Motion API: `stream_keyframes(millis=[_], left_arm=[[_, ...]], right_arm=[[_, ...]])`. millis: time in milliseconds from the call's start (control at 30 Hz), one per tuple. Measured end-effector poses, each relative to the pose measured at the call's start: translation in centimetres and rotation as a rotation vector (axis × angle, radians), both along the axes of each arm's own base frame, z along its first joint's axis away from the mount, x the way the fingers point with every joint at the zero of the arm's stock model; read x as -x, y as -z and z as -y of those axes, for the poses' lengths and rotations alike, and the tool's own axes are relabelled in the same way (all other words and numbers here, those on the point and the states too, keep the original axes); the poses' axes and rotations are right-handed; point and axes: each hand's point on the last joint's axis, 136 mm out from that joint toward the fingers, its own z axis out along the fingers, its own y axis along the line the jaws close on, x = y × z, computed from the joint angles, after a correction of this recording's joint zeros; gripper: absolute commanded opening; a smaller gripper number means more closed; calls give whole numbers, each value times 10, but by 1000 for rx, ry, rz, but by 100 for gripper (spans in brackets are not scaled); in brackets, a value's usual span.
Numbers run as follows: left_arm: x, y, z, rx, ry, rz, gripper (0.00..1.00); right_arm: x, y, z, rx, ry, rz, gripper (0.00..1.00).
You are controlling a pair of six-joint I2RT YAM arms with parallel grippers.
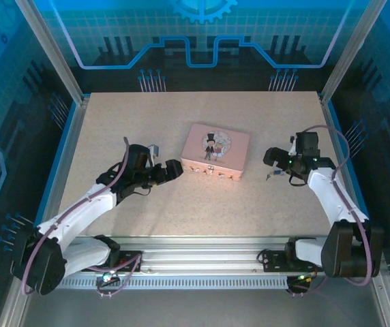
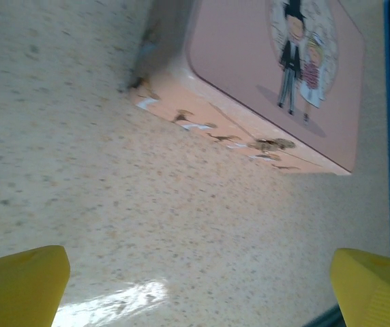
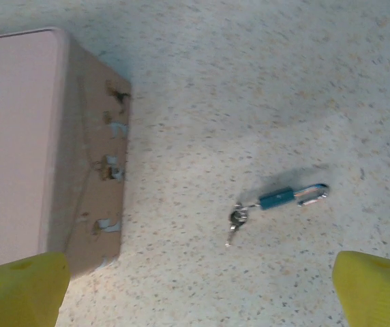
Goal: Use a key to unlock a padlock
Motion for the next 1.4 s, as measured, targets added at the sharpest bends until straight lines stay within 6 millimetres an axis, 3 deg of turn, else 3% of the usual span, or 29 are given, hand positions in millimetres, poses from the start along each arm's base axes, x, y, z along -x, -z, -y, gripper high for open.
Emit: stream_keyframes(millis=[100, 267, 400, 500, 600, 767, 900, 1167, 1233, 1300, 1400], left_arm=[[-5, -8, -24, -70, -71, 24, 99], [-18, -24, -68, -197, -191, 99, 99], [-26, -35, -101, -365, -240, 203, 99], [-34, -37, -126, -469, -280, 281, 99], [-39, -15, -146, -550, -308, 312, 99], [-42, 50, -174, -638, -336, 260, 99], [-51, 79, -180, -685, -317, 244, 99], [-89, 48, -177, -675, -354, 530, 99], [-88, 63, -176, -671, -350, 563, 99], [-76, 90, -175, -682, -310, 522, 99], [-73, 93, -174, -685, -300, 525, 99]], right_arm=[[-1, -22, -13, 33, -39, 77, 100], [-9, -49, -16, 136, -63, 258, 100], [-15, -31, -22, 321, -135, 350, 100], [-24, -10, -11, 430, -134, 348, 100], [-35, 5, 0, 476, -106, 341, 100], [-48, 21, 13, 501, -62, 376, 100], [-48, 28, 21, 511, -50, 404, 100], [-58, 28, 23, 475, -62, 505, 100], [-60, 33, 22, 466, -70, 515, 100], [-61, 41, 19, 453, -85, 522, 100], [-62, 61, 15, 444, -119, 497, 100]])
